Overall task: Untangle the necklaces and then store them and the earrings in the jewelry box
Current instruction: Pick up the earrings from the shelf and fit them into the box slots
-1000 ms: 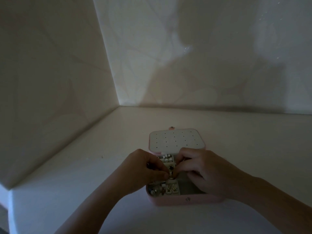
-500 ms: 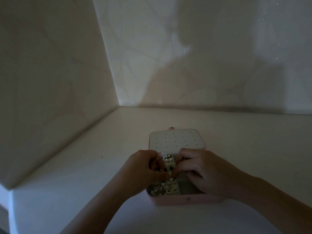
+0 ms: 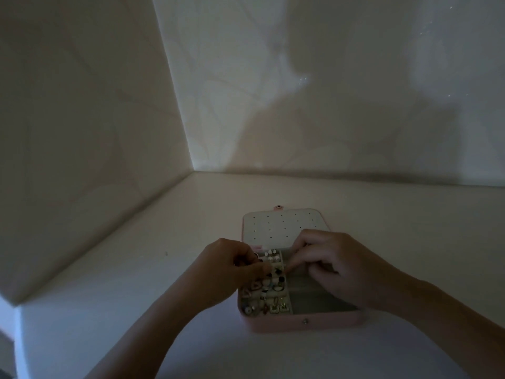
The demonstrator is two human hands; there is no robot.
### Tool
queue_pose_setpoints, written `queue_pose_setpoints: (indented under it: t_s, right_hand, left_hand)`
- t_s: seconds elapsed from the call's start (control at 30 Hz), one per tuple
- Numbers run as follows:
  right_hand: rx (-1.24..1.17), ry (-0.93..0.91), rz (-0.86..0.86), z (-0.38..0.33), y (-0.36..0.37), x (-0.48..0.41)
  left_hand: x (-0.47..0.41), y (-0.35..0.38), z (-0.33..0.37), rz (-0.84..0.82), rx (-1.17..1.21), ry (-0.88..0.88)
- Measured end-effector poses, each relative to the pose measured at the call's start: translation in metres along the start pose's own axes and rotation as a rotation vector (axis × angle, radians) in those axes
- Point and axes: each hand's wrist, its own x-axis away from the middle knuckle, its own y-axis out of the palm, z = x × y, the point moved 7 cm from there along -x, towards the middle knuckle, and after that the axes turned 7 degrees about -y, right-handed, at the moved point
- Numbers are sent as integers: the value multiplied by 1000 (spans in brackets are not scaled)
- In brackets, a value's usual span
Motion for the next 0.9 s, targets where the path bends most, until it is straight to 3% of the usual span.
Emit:
queue_pose_setpoints:
  t_s: [0.2,0.4,0.63,0.9]
  right_hand:
    - [3,258,173,38,-56,13]
    - [24,612,-87,88,-67,40]
    - [-20,634,-351,85,-48,45]
    - [45,616,-323,90,-44,43]
  left_hand:
    - [3,-4,-3,-26,6,-20]
    - [4,0,-4,-65,-15,-53]
    - [6,-2,-3,-75,-1,-25]
    - [4,-9,0,35,-31,31]
